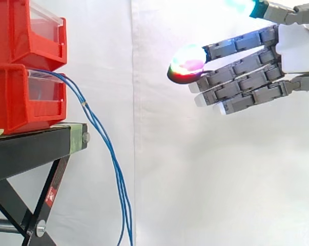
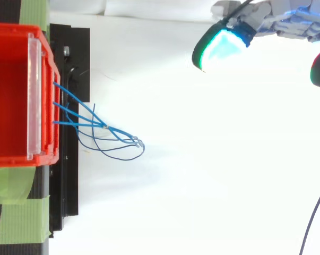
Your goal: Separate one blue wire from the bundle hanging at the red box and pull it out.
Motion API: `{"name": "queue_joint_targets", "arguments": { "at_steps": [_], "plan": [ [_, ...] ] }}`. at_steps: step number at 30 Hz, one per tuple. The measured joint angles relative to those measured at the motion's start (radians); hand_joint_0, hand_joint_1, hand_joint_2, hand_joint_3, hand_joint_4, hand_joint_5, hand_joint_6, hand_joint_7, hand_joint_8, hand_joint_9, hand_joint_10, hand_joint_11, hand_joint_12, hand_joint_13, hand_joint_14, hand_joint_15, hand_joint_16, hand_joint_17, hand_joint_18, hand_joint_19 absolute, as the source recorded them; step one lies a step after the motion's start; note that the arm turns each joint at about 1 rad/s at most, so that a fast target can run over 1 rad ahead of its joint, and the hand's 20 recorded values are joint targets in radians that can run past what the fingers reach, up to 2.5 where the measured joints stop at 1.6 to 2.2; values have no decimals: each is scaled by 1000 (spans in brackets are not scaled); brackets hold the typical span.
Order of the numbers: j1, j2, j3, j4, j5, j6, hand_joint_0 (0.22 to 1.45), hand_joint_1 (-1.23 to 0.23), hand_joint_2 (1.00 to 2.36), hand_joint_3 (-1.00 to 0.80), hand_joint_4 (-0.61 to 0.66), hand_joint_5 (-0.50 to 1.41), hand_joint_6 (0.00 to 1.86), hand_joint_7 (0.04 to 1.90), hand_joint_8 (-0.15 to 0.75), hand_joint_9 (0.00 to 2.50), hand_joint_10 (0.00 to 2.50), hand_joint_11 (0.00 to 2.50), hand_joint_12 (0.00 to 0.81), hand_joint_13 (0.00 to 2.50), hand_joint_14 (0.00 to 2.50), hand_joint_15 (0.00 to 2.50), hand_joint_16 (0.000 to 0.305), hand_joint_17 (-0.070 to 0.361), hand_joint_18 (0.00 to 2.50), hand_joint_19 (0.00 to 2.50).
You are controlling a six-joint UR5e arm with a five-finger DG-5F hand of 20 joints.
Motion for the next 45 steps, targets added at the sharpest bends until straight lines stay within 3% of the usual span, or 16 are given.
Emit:
{"name": "queue_joint_targets", "arguments": {
  "at_steps": [10,18,23,26,31,34,39,45],
  "plan": [
    [37,-22,-21,65,100,-10,542,-456,1000,-500,235,-274,502,725,236,0,0,0,349,0,5,159,59,132,0,317],
    [52,-102,-22,123,111,8,541,-457,1000,-500,237,-272,502,727,238,0,0,0,350,0,5,161,59,132,0,316],
    [56,-114,-22,202,125,5,541,-457,1000,-500,242,-270,502,729,238,0,0,0,350,0,6,157,59,132,0,320],
    [59,-126,-22,240,152,-10,541,-457,1000,-500,243,-269,502,734,238,0,0,0,350,0,5,158,59,132,0,316],
    [63,-199,-22,299,177,0,542,-455,1000,-500,243,-268,502,735,238,0,0,0,350,0,5,162,59,132,0,316],
    [64,-224,-22,354,182,11,541,-455,1000,-500,245,-267,502,735,237,0,1,0,351,0,5,158,59,132,0,323],
    [68,-234,-22,406,192,2,541,-456,1000,-500,245,-266,502,735,237,0,0,0,351,0,5,159,58,132,0,319],
    [76,-240,-22,416,208,-22,542,-458,1000,-500,245,-266,502,736,238,0,0,0,351,0,5,160,59,132,0,317]
  ]
}}
